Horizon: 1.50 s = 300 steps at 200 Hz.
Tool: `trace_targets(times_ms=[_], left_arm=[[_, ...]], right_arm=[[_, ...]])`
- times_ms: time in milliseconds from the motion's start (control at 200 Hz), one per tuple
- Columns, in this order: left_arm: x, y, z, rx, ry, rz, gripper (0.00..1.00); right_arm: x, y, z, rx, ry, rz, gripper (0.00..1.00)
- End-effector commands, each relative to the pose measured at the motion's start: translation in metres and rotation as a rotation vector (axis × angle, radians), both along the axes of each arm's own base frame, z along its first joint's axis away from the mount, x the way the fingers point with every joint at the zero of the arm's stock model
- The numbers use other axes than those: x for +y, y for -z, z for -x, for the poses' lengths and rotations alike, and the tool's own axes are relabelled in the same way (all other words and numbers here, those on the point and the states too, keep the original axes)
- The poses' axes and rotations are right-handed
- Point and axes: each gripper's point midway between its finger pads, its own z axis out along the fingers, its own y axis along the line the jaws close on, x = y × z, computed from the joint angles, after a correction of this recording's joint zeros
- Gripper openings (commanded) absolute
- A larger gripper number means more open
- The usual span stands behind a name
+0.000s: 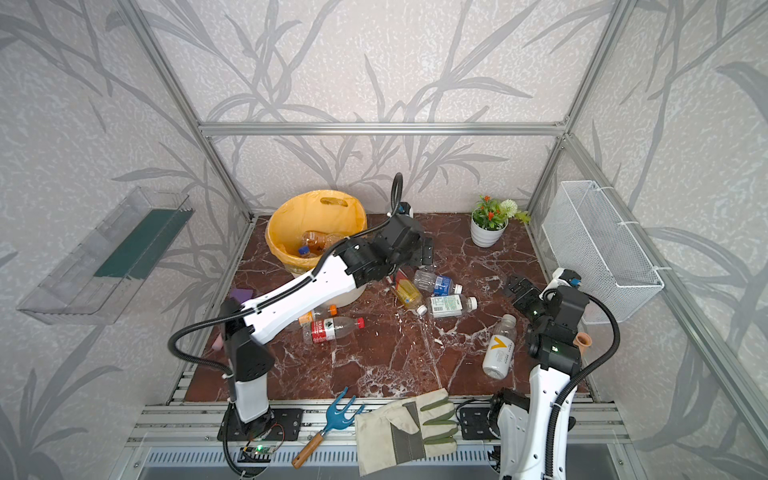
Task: Throw the plastic bottles in the bin
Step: 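Lower the left gripper onto the Pepsi-labelled bottle and grasp it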
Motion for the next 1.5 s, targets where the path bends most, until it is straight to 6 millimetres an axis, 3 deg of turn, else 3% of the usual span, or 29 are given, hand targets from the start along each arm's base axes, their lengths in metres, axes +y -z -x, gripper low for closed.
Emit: trace_targets(times_ms=[0,165,320,545,685,945,1494], left_arm=[[0.007,0.049,-0.011,0.229,-0.077,0.0,0.99],[-0.011,0.086,-0.03,0.404,-0.098,0.084,0.94],[-0.024,0.098,-0.05,0.38,-0.132,0.147,0.94],[-0.029,0.135,-0.075,0.452,-0.246,0.244,0.88],[-0.035,0.137,-0.09,0.429,-0.269,0.296,0.86],[-0.024,0.16,-0.104,0.466,-0.371,0.34,0.87],[-0.031,0.217,-0.126,0.551,-0.405,0.416,0.87]], right_arm=[[0.006,0.018,0.006,0.041,-0.002,-0.075,0.99],[0.001,0.032,0.015,0.101,0.027,-0.056,0.99],[-0.001,0.028,0.019,0.097,0.027,-0.013,0.99],[0.003,0.022,0.018,0.066,0.007,-0.016,0.99],[0.007,0.023,0.017,0.053,-0.005,-0.036,0.99],[0.007,0.024,0.018,0.052,-0.005,-0.032,0.99],[0.006,0.018,0.014,0.041,-0.013,-0.02,0.99]])
